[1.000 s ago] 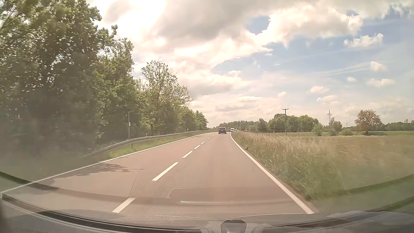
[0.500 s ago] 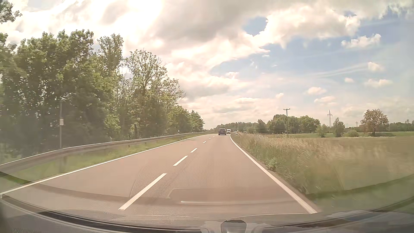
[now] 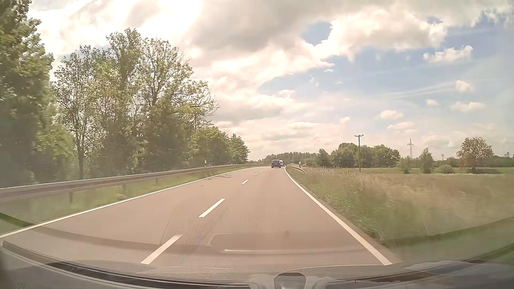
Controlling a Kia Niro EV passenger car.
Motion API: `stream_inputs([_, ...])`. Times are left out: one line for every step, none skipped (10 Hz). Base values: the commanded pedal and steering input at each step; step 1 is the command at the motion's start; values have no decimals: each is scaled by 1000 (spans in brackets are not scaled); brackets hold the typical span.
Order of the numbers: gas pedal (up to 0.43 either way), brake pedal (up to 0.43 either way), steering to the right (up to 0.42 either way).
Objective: Follow the waypoints while adhering to traffic rules and regulations
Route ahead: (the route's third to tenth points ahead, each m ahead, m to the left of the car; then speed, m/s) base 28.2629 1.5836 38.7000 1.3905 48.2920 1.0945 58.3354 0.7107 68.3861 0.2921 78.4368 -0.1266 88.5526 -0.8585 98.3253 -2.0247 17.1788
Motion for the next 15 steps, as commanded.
stream_inputs([157,0,4])
stream_inputs([157,0,4])
stream_inputs([157,0,4])
stream_inputs([157,0,4])
stream_inputs([157,0,4])
stream_inputs([157,0,4])
stream_inputs([157,0,4])
stream_inputs([150,0,4])
stream_inputs([150,0,4])
stream_inputs([150,0,4])
stream_inputs([150,0,4])
stream_inputs([150,0,4])
stream_inputs([150,0,4])
stream_inputs([150,0,4])
stream_inputs([150,0,5])
